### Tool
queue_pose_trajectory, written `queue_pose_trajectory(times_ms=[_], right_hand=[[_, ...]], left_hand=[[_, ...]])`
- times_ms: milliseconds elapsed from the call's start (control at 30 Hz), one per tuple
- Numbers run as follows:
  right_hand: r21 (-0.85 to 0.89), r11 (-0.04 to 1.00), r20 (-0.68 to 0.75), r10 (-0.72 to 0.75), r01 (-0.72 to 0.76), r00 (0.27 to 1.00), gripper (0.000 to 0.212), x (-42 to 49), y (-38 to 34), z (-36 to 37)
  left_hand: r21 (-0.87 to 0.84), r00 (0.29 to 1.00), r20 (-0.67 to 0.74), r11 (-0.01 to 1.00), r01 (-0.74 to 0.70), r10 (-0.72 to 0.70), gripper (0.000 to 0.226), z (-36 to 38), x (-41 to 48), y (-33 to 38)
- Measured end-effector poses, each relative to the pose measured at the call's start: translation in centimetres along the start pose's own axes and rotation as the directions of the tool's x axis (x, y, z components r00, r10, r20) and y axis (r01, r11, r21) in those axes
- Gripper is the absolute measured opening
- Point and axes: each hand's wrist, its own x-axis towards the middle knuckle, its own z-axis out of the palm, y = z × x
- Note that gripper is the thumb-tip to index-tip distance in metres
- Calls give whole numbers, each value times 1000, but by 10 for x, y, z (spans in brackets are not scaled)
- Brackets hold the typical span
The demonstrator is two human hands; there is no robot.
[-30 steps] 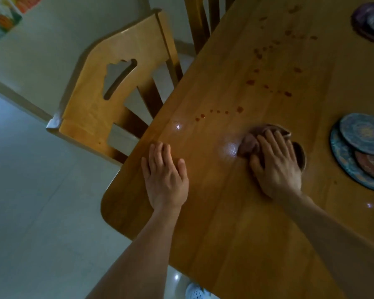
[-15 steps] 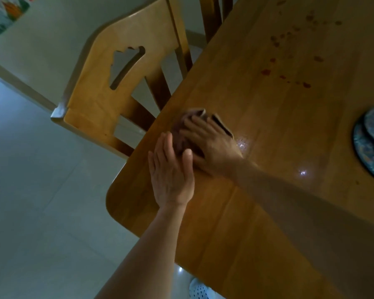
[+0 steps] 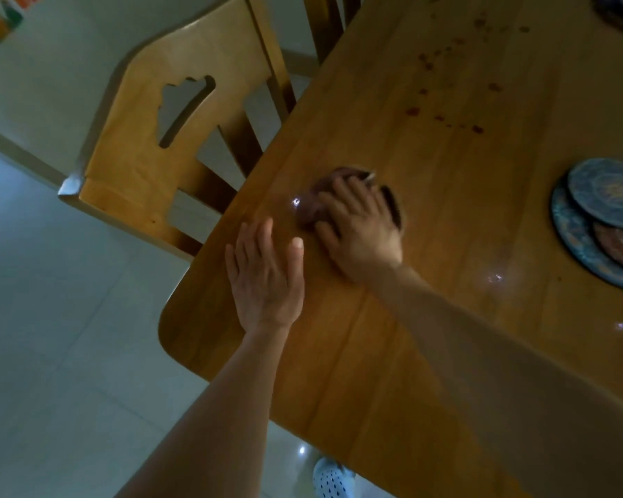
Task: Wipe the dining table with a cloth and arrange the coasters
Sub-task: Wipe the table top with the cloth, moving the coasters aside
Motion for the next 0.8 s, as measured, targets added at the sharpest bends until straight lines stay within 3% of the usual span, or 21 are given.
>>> queue_pose_trajectory(times_ms=[100, 167, 367, 467, 533, 600, 700, 800], right_hand=[[7, 983, 99, -184, 185, 978, 55, -64, -11, -4], [-12, 979, 135, -199, 203, 971, 59, -108, 3, -9], [-107, 987, 66, 125, -117, 990, 61, -148, 80, -28], [-78, 947, -16, 312, -312, 950, 62, -107, 77, -25], [-49, 938, -21, 343, -344, 939, 61, -86, 59, -19], [-3, 974, -15, 226, -226, 974, 58, -93, 40, -17], [4, 1000, 87, -20, 20, 996, 57, -155, 23, -21], [-18, 998, 129, -63, 66, 990, 61, -228, 49, -27]], left_hand=[[-4, 1000, 15, 1000, -7, 7, 76, 0, 0, 0], [27, 1000, 24, 999, -18, 17, 74, 0, 1, -3], [118, 994, 75, 989, -87, 79, 78, 2, 0, -3], [119, 984, 91, 979, -163, 153, 73, 1, -2, 0], [105, 970, 104, 967, -232, 222, 66, -1, -3, 1], [112, 921, 142, 918, -380, 363, 59, -2, -4, 3], [68, 777, 223, 786, -614, 588, 52, -1, -6, 7], [-18, 797, 179, 812, -584, 577, 44, 1, -4, 10]])
